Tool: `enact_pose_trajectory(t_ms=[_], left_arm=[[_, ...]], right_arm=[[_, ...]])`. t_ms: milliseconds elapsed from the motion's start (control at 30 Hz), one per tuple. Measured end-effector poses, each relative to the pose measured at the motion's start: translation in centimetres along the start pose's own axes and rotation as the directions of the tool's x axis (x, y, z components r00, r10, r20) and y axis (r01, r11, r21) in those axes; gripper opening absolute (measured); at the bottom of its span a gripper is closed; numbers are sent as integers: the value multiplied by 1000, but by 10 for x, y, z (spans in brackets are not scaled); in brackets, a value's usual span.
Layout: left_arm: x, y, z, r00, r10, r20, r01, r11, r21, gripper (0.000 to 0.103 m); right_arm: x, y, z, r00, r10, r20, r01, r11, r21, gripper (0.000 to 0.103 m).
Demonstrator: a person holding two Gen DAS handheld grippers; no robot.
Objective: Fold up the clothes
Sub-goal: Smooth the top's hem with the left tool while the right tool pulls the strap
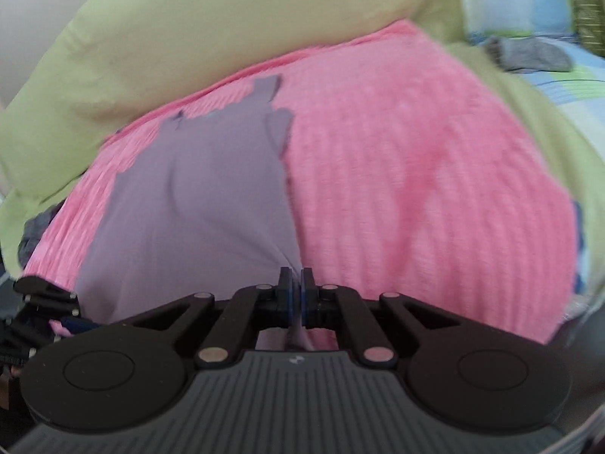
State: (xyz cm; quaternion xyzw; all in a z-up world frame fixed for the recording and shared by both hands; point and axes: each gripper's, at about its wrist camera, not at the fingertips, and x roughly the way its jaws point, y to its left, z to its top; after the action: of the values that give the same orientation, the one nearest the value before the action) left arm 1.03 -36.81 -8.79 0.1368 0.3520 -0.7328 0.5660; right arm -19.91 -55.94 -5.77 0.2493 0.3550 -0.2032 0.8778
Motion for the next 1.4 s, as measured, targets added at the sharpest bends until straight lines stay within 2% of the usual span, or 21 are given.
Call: enact_pose_trajectory(t_ms=[67,133,167,200,267,333,367,467,500,633,700,833,867,900,1000,1067,1167,1233,1267,1367,1400], left_arm=[[-9,1,-4,999,32,10,-32,999,-1,29],[-27,8,-11,995,94,22,-93,995,-27,35],[-36,13,-15,991,128,29,-127,991,-43,40],[-46,21,-18,983,179,37,-177,982,-70,42],[-61,39,-23,961,271,46,-264,956,-127,42],[-80,61,-29,923,382,45,-365,906,-216,42],[-83,65,-29,917,395,46,-375,898,-230,43],[-97,85,-32,880,472,50,-438,848,-298,48],[-98,90,-32,874,484,52,-448,842,-302,48],[-91,98,-31,866,495,65,-460,842,-282,48],[-84,103,-30,870,488,69,-454,848,-274,48],[-71,112,-31,874,483,49,-456,852,-257,49],[-69,111,-31,873,486,46,-461,852,-247,50],[-67,112,-31,872,488,42,-467,854,-229,51],[-64,110,-31,871,489,38,-474,859,-191,53],[-62,109,-30,873,487,32,-475,862,-178,54],[-61,107,-29,869,494,30,-482,859,-174,55],[-62,106,-29,866,499,30,-486,854,-184,55],[-63,105,-29,865,502,30,-488,852,-191,55],[-70,101,-33,863,505,29,-487,844,-225,56],[-70,103,-34,864,503,27,-484,844,-232,56]], right_arm=[[-4,-3,-6,998,-53,17,53,999,-10,6],[-2,-3,-11,999,-48,23,48,999,4,9],[1,-3,-11,999,-23,29,23,1000,9,15],[4,-3,-10,999,1,35,-1,1000,3,24],[11,1,-4,998,43,48,-43,999,-16,28],[22,5,3,996,76,56,-74,997,-27,28],[30,7,12,993,97,64,-95,995,-34,28],[51,10,34,987,140,82,-137,989,-47,28],[65,9,51,980,172,99,-169,985,-37,28],[120,-7,99,962,243,122,-252,966,66,28],[146,-14,118,960,252,125,-264,960,95,28],[199,-20,138,961,273,42,-276,955,112,28],[208,-20,140,960,280,28,-281,952,118,20],[209,-22,142,960,279,37,-282,951,130,3],[196,-29,154,966,233,109,-245,963,110,2],[183,-22,165,969,169,180,-172,985,-2,2],[182,-8,172,970,121,211,-96,987,-125,3],[187,-2,171,977,48,206,-11,984,-177,12],[186,-4,169,978,30,204,6,986,-169,21],[168,-22,155,973,37,230,-26,998,-48,24],[159,-25,147,972,51,230,-46,999,-29,28]])
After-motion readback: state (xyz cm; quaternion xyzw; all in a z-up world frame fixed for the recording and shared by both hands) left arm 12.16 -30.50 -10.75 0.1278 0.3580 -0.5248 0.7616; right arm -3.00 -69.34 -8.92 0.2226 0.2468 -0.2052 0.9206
